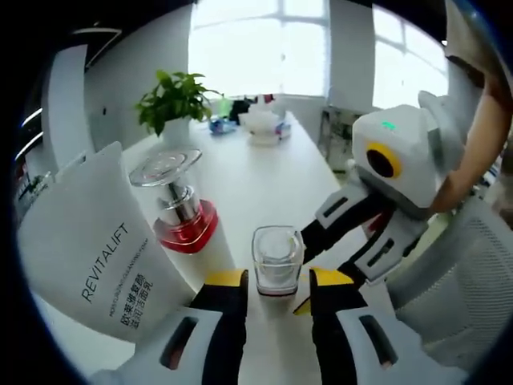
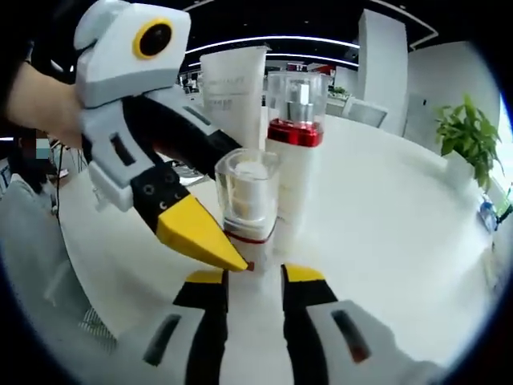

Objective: Arrange the skincare products in the storage area until every visible bottle or jar stands upright without overlapping.

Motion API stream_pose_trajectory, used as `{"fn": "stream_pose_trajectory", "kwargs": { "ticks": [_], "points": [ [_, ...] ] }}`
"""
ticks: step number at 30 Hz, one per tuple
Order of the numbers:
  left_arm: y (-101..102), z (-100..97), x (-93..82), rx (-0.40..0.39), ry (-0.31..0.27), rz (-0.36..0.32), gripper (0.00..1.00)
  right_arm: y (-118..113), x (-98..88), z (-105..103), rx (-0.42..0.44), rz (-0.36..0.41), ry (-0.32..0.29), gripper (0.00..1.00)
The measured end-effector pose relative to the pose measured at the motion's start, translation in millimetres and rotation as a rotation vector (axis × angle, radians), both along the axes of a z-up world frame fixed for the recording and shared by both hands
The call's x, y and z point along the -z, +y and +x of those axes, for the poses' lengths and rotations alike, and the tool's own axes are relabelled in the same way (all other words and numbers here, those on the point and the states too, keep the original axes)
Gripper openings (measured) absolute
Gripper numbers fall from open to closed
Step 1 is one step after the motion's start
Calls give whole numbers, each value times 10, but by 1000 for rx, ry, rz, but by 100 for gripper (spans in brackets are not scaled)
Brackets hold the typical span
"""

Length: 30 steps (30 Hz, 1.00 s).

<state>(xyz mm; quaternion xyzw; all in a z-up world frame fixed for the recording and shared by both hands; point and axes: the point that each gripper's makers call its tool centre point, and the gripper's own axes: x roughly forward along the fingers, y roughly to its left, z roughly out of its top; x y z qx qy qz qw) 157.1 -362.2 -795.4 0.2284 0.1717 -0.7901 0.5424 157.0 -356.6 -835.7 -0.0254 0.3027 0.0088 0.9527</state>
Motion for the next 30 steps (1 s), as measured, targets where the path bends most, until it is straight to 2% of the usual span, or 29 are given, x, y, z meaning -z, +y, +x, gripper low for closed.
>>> {"fn": "stream_pose_trajectory", "kwargs": {
  "ticks": [7,17,22,30],
  "points": [
    [76,-6,-100,-20,-9,6,38,54,-122,0,-8,15,-29,35],
    [271,-2,-218,-65,-8,16,47,181,-277,-72,-39,15,-36,50],
    [441,8,-286,-121,17,13,53,214,-348,-159,-35,14,-31,57],
    [829,-5,-360,-216,71,10,66,297,-510,-254,-54,5,-38,67]
  ]
}}
